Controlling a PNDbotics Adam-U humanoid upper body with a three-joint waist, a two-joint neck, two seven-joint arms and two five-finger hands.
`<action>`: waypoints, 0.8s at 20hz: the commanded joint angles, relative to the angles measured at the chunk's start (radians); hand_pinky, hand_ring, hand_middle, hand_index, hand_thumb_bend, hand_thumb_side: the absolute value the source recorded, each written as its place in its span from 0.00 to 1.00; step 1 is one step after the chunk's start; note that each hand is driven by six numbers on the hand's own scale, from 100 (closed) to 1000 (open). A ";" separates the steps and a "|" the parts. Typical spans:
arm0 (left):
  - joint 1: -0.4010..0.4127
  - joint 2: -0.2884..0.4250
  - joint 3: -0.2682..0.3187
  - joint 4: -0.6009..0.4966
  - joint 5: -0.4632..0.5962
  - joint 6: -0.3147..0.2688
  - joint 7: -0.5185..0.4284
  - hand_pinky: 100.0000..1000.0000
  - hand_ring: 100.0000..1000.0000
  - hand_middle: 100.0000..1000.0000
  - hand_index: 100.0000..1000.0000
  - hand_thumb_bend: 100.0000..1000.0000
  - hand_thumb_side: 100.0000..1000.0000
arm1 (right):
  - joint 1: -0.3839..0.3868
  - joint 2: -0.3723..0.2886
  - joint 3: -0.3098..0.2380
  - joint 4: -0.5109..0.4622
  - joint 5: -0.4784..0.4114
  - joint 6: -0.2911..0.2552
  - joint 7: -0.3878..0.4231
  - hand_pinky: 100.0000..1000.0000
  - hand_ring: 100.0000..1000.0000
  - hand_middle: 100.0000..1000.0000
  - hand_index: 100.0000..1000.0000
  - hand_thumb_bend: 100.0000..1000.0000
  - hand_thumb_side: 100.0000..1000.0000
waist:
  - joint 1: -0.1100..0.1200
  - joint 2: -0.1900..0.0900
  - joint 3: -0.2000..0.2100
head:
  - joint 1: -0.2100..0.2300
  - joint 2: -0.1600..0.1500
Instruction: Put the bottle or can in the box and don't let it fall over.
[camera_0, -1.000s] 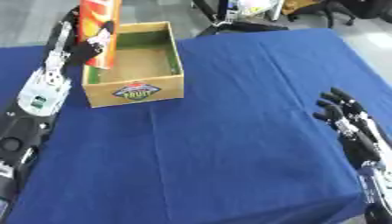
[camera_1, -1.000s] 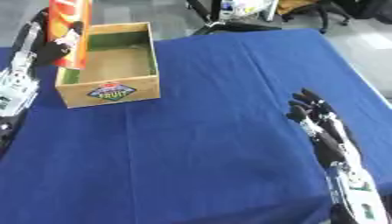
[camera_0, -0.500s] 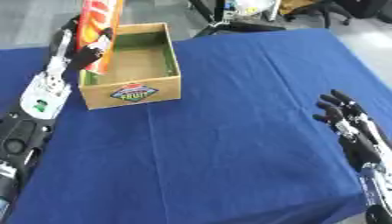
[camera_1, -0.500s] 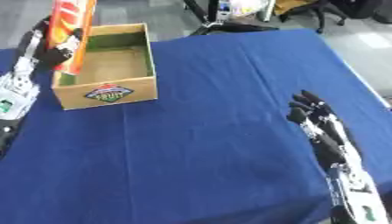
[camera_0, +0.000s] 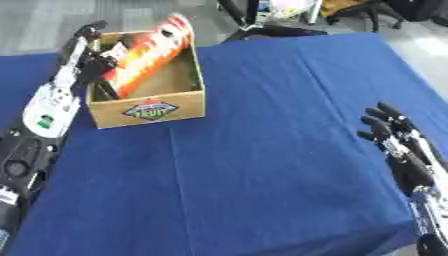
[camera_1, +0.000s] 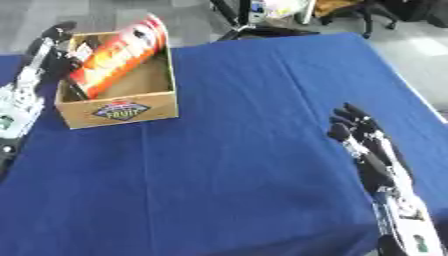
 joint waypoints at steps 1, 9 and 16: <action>-0.010 0.039 -0.001 -0.045 0.000 0.003 -0.023 0.76 0.98 0.96 0.96 0.35 0.72 | -0.010 -0.016 -0.006 -0.009 -0.002 0.000 0.003 0.77 0.88 0.83 0.91 0.51 0.36 | -0.003 -0.014 0.004 | -0.005 -0.010; 0.083 0.117 -0.018 -0.239 0.162 0.020 -0.056 0.74 0.95 0.93 0.95 0.28 0.71 | -0.004 -0.017 -0.013 -0.012 0.001 0.000 -0.002 0.77 0.88 0.83 0.91 0.51 0.36 | -0.002 -0.021 0.031 | -0.020 -0.004; 0.270 0.213 -0.006 -0.535 0.382 0.098 -0.096 0.73 0.93 0.90 0.94 0.25 0.74 | 0.002 -0.021 -0.019 -0.014 0.003 0.001 -0.008 0.77 0.88 0.83 0.91 0.51 0.37 | 0.001 -0.027 0.063 | -0.035 0.004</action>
